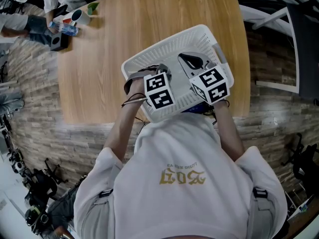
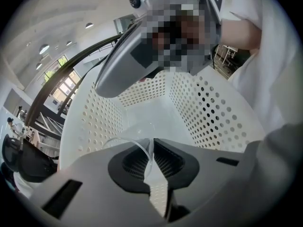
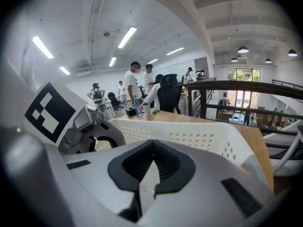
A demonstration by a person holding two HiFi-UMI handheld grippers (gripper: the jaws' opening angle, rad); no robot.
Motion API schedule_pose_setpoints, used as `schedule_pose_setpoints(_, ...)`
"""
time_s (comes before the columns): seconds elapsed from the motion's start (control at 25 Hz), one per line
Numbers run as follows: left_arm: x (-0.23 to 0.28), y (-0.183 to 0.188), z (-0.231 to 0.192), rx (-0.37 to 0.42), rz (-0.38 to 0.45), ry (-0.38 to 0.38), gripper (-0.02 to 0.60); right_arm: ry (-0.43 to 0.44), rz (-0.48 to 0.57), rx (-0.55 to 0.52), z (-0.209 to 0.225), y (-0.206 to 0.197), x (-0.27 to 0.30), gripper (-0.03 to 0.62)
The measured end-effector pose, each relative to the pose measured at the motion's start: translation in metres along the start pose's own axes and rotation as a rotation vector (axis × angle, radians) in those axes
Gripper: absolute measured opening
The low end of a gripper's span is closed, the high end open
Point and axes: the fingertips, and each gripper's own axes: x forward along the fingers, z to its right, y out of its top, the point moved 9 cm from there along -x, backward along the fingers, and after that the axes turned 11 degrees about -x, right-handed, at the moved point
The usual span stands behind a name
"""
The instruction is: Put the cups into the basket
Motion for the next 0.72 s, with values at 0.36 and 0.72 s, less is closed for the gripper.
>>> schedule_pose_setpoints(0.36, 0.013, -0.001, -0.003, 0.005, -0.074, 0.017, 0.032, 0.044, -0.073, -0.013, 0.004, -0.006, 0.013, 0.011)
schedule_pose_setpoints(0.72, 0.023, -0.002, -0.004, 0.020, -0.125, 0.015, 0.032, 0.069, -0.088, -0.003, 0.004, -0.007, 0.019, 0.011)
